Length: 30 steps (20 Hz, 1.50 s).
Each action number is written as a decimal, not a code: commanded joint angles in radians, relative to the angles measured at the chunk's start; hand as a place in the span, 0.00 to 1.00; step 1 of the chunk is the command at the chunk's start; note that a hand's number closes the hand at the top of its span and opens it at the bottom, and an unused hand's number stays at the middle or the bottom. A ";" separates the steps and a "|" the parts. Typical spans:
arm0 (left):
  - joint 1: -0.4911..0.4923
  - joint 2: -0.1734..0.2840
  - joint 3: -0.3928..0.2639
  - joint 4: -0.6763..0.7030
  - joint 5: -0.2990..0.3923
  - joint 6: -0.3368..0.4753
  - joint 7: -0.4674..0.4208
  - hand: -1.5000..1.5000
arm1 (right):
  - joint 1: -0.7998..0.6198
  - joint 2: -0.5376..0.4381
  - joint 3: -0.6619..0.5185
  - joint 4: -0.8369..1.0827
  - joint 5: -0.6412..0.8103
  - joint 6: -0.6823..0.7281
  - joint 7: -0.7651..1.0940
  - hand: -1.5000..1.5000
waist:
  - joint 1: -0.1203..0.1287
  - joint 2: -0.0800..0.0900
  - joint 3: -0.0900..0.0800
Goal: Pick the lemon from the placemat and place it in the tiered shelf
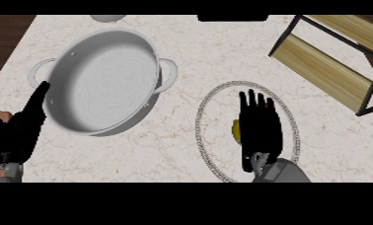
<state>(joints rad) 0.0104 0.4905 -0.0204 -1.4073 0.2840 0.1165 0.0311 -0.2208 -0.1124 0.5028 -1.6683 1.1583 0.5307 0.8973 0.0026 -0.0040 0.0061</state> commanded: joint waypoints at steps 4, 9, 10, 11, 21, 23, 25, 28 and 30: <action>0.023 -0.039 0.012 -0.014 -0.034 -0.045 0.029 0.50 | 0.007 -0.039 -0.064 0.094 0.029 -0.079 -0.109 0.00 | 0.001 0.004 -0.006; -0.001 -0.080 0.016 0.003 -0.058 -0.057 0.037 0.50 | -0.007 -0.025 -0.098 0.197 0.048 -0.154 -0.159 0.00 | 0.000 0.005 -0.006; 0.064 -0.044 0.063 -0.058 -0.049 -0.083 0.045 0.50 | 0.029 0.002 -0.059 0.144 0.064 -0.106 -0.123 0.00 | 0.002 0.003 -0.006; -0.001 -0.097 0.033 0.101 -0.083 -0.075 -0.044 0.50 | 0.006 0.019 -0.051 0.137 0.069 -0.085 -0.099 0.00 | -0.003 0.005 -0.006; -0.020 -0.108 0.075 0.042 -0.103 -0.103 0.024 0.50 | 0.037 -0.004 -0.085 0.255 0.089 -0.195 -0.229 1.00 | -0.003 0.004 -0.006; 0.034 -0.092 0.107 -0.020 -0.091 -0.117 0.039 0.50 | -0.003 -0.002 -0.095 0.260 0.094 -0.177 -0.249 1.00 | 0.002 0.004 -0.006; 0.062 -0.114 0.090 -0.073 -0.114 -0.101 0.057 0.50 | 0.023 -0.026 -0.097 0.222 0.107 -0.190 -0.266 1.00 | 0.001 0.003 -0.006; -0.008 -0.113 0.124 0.041 -0.113 -0.132 0.023 0.50 | 0.022 -0.030 -0.074 0.218 0.159 -0.221 -0.270 1.00 | -0.002 0.004 -0.006; 0.041 -0.107 0.118 -0.052 -0.122 -0.128 0.072 0.50 | 0.061 -0.042 -0.069 0.106 0.162 -0.224 -0.269 1.00 | -0.002 0.002 -0.006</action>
<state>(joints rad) 0.0178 0.3915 0.1009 -1.4303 0.1645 0.0149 0.0652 -0.2050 -0.1409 0.4189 -1.4927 1.2961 0.3298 0.6412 0.0028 -0.0120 -0.0006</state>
